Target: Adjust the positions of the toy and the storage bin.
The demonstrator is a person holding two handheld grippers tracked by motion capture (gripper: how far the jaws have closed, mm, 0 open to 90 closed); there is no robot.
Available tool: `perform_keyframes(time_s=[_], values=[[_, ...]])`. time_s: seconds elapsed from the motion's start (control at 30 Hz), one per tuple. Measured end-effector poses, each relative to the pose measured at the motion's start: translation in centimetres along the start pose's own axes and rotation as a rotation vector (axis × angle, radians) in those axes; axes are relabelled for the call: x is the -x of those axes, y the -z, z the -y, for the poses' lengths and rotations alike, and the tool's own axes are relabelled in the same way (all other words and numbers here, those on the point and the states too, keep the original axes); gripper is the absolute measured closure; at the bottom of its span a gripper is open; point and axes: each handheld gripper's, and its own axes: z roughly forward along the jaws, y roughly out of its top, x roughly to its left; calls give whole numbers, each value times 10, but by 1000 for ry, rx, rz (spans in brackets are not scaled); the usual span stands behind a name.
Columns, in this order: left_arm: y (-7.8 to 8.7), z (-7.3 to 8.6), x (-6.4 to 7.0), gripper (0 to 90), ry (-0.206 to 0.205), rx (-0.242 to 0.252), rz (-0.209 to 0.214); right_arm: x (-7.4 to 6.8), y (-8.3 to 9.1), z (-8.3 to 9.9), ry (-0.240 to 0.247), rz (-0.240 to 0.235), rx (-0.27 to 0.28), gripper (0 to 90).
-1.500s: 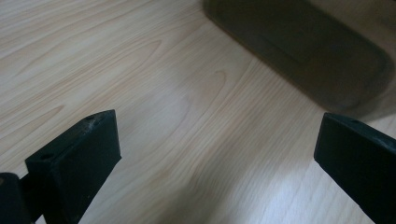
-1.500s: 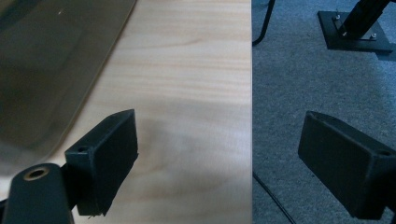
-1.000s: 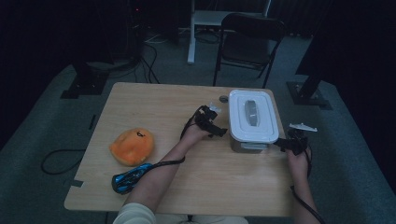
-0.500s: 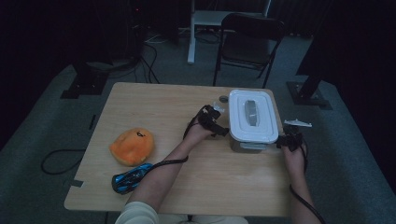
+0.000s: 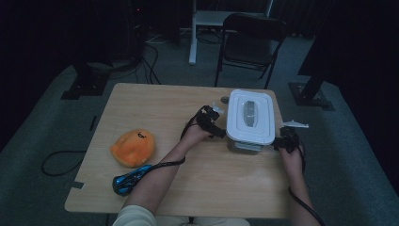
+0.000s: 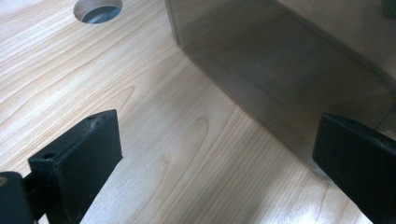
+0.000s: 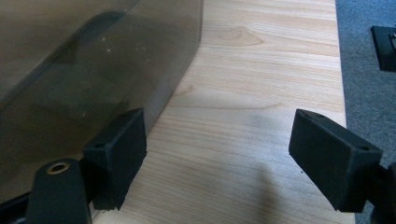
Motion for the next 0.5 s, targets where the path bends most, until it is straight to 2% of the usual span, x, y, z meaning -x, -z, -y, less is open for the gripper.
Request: perform_keyframes(time_s=[0.2, 0.33, 0.5], values=[[5, 3, -3, 19, -4, -5, -20, -5, -2, -3, 9, -16, 1, 204], [10, 8, -6, 19, -3, -11, -27, -14, -6, -6, 30, -28, 0, 207], [18, 15, -12, 19, 9, -12, -40, -22, -9, -9, 47, -40, 1, 207]])
